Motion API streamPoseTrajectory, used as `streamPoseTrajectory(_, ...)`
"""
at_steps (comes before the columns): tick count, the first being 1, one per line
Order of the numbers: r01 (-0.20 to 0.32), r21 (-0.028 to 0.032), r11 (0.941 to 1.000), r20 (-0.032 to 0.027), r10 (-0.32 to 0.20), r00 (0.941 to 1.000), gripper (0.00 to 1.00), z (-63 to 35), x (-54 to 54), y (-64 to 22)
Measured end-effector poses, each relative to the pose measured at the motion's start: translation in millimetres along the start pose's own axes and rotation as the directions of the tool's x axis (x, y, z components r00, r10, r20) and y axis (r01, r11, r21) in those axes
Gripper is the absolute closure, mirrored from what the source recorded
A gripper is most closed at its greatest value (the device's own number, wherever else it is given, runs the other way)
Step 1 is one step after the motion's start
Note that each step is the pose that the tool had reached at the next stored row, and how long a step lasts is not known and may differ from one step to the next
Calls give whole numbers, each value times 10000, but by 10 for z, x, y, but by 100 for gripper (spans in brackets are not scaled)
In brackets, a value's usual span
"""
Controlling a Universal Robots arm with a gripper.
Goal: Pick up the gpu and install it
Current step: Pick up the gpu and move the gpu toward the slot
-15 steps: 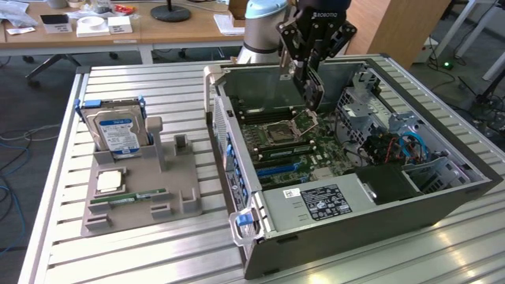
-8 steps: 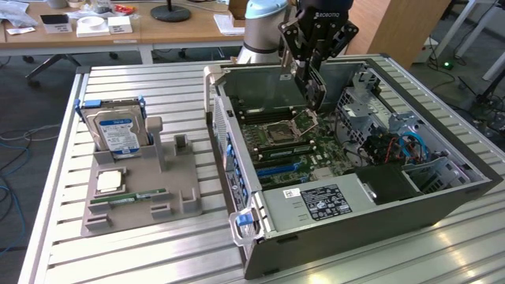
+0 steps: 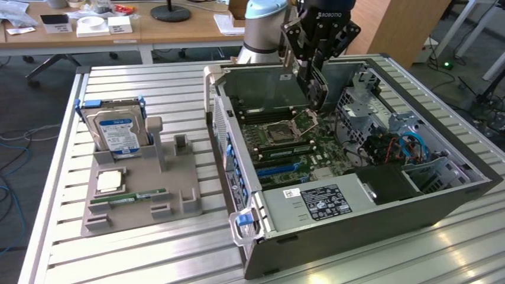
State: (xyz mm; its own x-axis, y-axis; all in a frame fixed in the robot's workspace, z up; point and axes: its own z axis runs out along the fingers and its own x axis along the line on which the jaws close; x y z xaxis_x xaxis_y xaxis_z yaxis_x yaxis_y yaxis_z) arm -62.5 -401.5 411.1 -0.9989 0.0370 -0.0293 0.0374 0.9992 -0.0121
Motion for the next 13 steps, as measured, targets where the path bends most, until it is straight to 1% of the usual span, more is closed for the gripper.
streamPoseTrajectory(13, 0, 0, 10000, 0, 0, 10000, 74, 2, -57, 7)
